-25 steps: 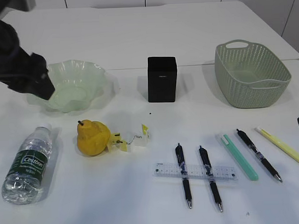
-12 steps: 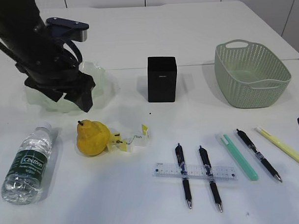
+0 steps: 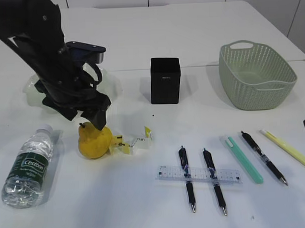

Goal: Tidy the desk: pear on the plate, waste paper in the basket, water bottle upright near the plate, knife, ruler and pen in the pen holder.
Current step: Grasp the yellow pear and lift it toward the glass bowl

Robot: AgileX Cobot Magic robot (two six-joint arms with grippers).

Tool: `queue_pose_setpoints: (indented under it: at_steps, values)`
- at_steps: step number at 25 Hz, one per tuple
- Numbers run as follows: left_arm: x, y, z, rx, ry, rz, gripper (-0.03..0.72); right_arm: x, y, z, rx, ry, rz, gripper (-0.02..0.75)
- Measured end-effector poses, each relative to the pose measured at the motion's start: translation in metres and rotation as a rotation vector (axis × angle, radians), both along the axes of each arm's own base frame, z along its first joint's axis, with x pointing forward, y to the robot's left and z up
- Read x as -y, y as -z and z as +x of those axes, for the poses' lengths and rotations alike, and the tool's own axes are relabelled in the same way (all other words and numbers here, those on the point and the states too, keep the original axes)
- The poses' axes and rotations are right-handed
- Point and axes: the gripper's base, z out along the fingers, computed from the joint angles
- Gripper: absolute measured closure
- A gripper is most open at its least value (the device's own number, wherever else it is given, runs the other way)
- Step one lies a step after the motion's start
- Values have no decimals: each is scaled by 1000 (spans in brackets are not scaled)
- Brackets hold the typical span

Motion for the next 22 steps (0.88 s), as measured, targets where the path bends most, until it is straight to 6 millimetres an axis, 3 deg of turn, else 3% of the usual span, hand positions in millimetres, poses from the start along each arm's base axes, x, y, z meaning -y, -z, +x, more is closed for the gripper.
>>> queue_pose_setpoints:
  at_steps: [22]
  values:
    - [4, 32, 7, -55, -6, 18, 121, 0, 0, 0, 0, 0, 0, 321]
